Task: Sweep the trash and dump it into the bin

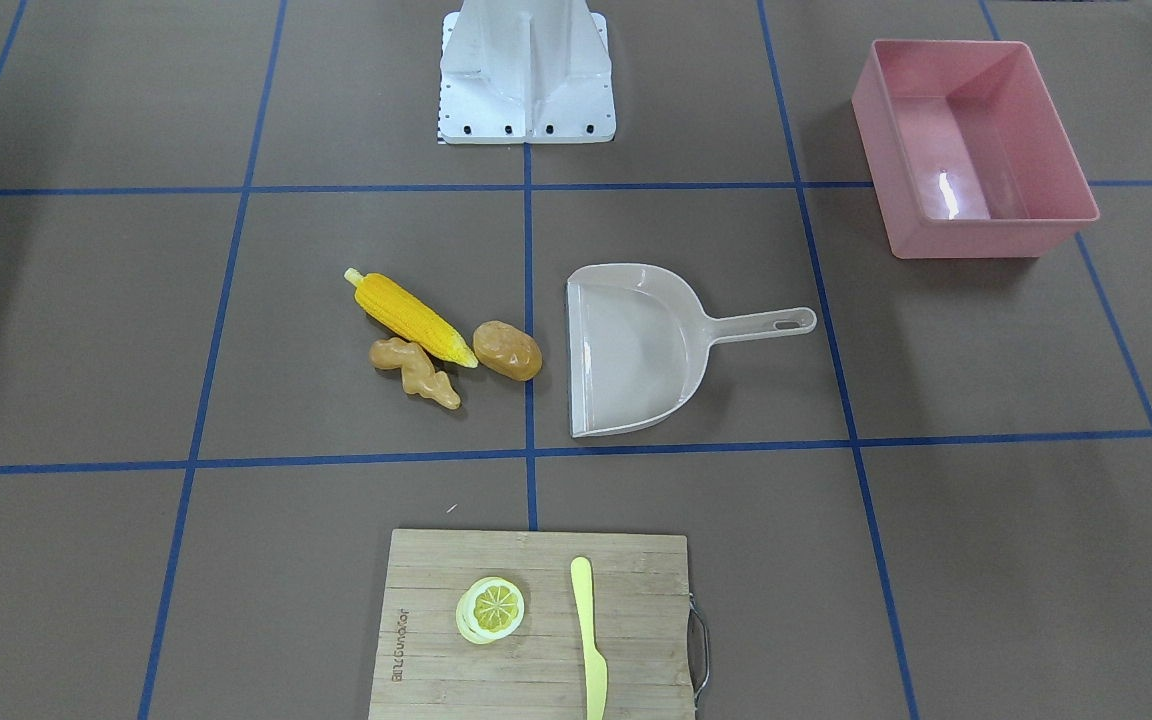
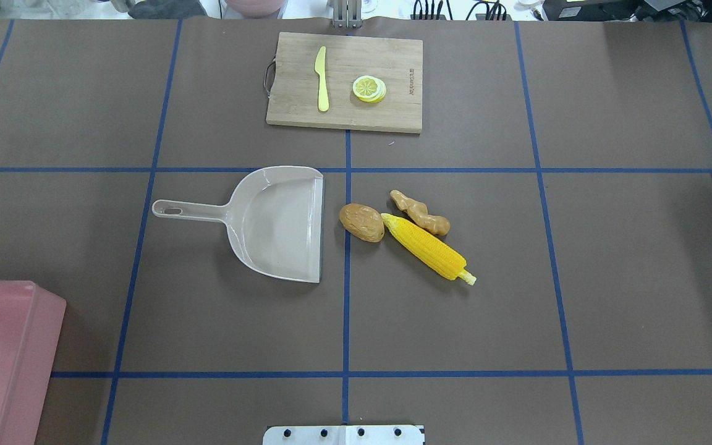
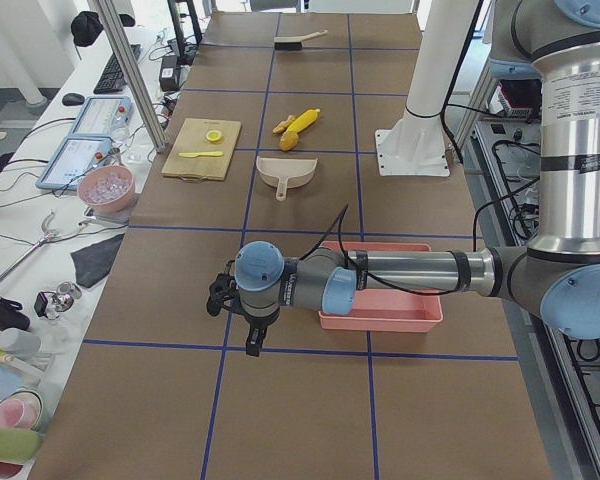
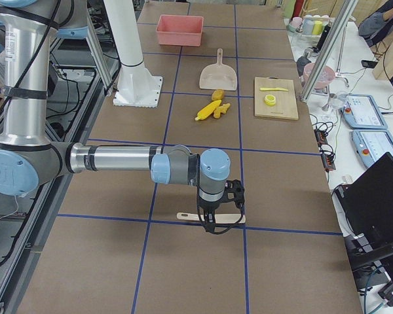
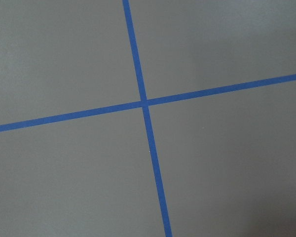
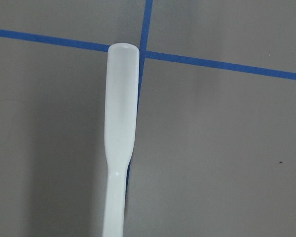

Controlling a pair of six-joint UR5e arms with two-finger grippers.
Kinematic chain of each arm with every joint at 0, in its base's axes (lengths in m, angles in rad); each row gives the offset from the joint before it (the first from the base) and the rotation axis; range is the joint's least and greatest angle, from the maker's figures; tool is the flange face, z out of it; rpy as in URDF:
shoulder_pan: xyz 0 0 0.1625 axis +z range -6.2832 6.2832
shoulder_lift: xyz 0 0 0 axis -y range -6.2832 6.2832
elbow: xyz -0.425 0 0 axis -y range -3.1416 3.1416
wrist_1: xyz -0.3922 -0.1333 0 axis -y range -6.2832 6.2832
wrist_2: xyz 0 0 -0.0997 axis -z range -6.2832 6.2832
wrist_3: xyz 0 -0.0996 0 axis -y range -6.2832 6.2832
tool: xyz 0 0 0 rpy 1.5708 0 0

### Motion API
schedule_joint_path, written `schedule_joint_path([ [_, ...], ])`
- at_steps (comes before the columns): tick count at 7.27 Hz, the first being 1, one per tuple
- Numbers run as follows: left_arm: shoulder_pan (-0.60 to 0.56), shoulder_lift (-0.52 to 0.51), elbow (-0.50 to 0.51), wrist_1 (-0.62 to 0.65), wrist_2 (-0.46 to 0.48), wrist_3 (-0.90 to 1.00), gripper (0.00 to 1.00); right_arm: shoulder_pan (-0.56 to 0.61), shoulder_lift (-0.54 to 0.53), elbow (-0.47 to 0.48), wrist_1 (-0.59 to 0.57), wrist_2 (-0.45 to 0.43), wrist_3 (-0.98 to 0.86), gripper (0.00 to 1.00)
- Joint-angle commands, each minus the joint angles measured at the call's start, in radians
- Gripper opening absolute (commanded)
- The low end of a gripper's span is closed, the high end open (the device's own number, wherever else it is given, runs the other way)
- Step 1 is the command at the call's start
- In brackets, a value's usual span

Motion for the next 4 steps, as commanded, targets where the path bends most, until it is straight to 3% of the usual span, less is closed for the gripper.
schedule_joint_path([
  [1,0.0,0.0,0.017,-0.006,0.003,0.007,0.98,0.0,-0.002,0.004,0.001,0.0,-0.001,1.0],
  [4,0.0,0.0,0.017,-0.005,0.003,0.005,0.98,0.0,-0.002,-0.006,0.003,-0.001,-0.003,1.0],
])
